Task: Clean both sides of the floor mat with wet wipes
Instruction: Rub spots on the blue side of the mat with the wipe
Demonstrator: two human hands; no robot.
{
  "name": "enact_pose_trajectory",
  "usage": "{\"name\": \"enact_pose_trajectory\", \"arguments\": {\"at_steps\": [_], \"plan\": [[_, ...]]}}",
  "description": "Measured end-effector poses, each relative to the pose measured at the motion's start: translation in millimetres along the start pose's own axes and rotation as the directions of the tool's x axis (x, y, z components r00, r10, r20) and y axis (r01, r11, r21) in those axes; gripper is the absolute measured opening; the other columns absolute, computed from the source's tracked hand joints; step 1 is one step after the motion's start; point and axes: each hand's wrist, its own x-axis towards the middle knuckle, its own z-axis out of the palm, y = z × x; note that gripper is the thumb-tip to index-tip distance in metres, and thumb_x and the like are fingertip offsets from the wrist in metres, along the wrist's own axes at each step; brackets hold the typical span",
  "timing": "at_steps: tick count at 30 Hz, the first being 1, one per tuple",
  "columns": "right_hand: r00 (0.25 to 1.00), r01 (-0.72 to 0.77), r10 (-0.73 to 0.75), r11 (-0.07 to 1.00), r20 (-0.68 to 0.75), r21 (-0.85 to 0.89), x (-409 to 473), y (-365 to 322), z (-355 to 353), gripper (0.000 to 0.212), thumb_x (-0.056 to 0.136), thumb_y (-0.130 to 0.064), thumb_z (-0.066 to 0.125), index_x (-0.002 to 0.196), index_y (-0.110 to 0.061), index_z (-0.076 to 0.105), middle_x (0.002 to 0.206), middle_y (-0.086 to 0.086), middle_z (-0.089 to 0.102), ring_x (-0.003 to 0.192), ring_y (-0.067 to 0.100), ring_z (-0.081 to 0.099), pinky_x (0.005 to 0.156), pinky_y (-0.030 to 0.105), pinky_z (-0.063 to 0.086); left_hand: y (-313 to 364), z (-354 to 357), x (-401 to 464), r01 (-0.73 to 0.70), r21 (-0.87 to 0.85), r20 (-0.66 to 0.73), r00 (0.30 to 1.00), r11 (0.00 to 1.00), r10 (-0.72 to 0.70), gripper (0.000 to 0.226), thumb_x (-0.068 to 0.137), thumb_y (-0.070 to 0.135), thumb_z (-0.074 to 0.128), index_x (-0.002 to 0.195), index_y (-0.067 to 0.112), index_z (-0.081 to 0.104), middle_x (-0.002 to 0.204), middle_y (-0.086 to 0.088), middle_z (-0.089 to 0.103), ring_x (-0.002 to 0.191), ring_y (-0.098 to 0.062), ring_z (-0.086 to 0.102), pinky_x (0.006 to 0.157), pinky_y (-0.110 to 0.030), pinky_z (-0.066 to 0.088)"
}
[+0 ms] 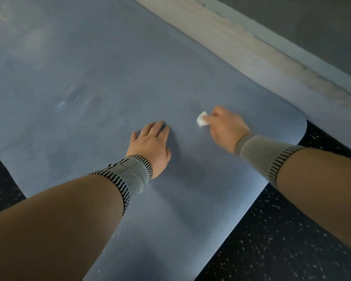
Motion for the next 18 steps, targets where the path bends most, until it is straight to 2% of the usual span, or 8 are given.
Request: {"name": "enact_pose_trajectory", "arguments": {"at_steps": [2, 6, 8, 11, 13, 14, 16, 18], "plan": [[0.984, -0.161, 0.157, 0.986, -0.082, -0.041, 3, 12, -5, 0.033, 0.092, -0.009, 0.045, 0.122, -0.01, 0.057, 0.112, 0.016, 0.051, 0.091, 0.033, 0.054, 0.067, 0.032, 0.034, 1, -2, 1, 0.004, 0.001, 0.009, 1.0, 1.0, -0.004, 0.062, 0.095, 0.036, 0.043, 0.151, 0.022, 0.022, 0.159, 0.008, 0.013, 0.146, -0.015, 0.01, 0.116, -0.047, 0.015], [0.939, 0.328, -0.339, 0.933, 0.06, 0.15, -31, -32, 12, 0.03, 0.088, -0.015, 0.045, 0.113, -0.014, 0.063, 0.091, 0.013, 0.053, 0.073, 0.033, 0.054, 0.061, 0.033, 0.038, 1, -8, 4, 0.001, 0.007, 0.021, 1.0, 1.0, -0.001, 0.066, 0.092, 0.037, 0.048, 0.151, 0.022, 0.024, 0.159, 0.007, 0.015, 0.146, -0.015, 0.012, 0.116, -0.045, 0.016], [0.905, 0.39, -0.407, 0.91, 0.126, 0.139, -31, -30, 12, 0.037, 0.092, -0.025, 0.033, 0.114, -0.013, 0.061, 0.09, 0.013, 0.052, 0.072, 0.028, 0.051, 0.059, 0.034, 0.037, 1, -9, 6, 0.006, 0.004, 0.024, 1.0, 1.0, -0.006, 0.067, 0.092, 0.04, 0.049, 0.151, 0.022, 0.023, 0.16, 0.007, 0.015, 0.146, -0.015, 0.011, 0.116, -0.045, 0.015], [0.999, 0.043, -0.044, 0.998, -0.012, -0.037, 7, 18, 5, 0.032, 0.092, -0.008, 0.043, 0.12, -0.01, 0.058, 0.108, 0.017, 0.053, 0.088, 0.03, 0.054, 0.066, 0.032, 0.033, 3, -10, 13, 0.018, 0.01, 0.03, 0.999, 1.0, -0.018, 0.069, 0.094, 0.044, 0.045, 0.153, 0.021, 0.017, 0.161, 0.007, 0.01, 0.147, -0.015, 0.008, 0.116, -0.046, 0.015], [0.951, -0.294, 0.284, 0.953, -0.124, -0.077, 26, 47, -8, 0.034, 0.091, -0.009, 0.044, 0.122, -0.009, 0.055, 0.117, 0.019, 0.05, 0.097, 0.033, 0.053, 0.071, 0.031, 0.037, 7, -13, 22, 0.036, 0.012, 0.048, 0.998, 0.999, -0.036, 0.071, 0.095, 0.046, 0.042, 0.154, 0.019, 0.012, 0.162, 0.007, 0.006, 0.148, -0.014, 0.005, 0.117, -0.047, 0.012], [0.93, -0.349, 0.336, 0.935, -0.151, -0.067, 31, 43, -9, 0.034, 0.09, -0.009, 0.044, 0.122, -0.009, 0.055, 0.119, 0.02, 0.05, 0.101, 0.034, 0.053, 0.076, 0.033, 0.041, 9, -14, 26, 0.048, 0.01, 0.058, 0.997, 0.999, -0.048, 0.071, 0.096, 0.046, 0.041, 0.154, 0.018, 0.011, 0.162, 0.007, 0.005, 0.148, -0.014, 0.005, 0.117, -0.048, 0.012], [0.976, -0.198, 0.196, 0.98, -0.09, -0.011, 34, 15, -2, 0.035, 0.087, -0.006, 0.048, 0.121, -0.009, 0.058, 0.12, 0.019, 0.051, 0.105, 0.035, 0.054, 0.084, 0.036, 0.044, 13, -17, 33, 0.066, 0.004, 0.071, 0.995, 0.998, -0.066, 0.07, 0.097, 0.044, 0.04, 0.154, 0.017, 0.011, 0.162, 0.006, 0.004, 0.148, -0.015, 0.005, 0.117, -0.049, 0.012], [0.981, 0.186, -0.189, 0.981, 0.048, 0.055, 26, -20, 14, 0.034, 0.085, -0.003, 0.054, 0.116, -0.011, 0.061, 0.11, 0.014, 0.055, 0.095, 0.031, 0.055, 0.074, 0.035, 0.042, 14, -18, 35, 0.072, -0.006, 0.061, 0.996, 0.997, -0.071, 0.063, 0.098, 0.04, 0.037, 0.153, 0.017, 0.016, 0.162, 0.006, 0.007, 0.148, -0.014, 0.008, 0.118, -0.051, 0.015]]}}
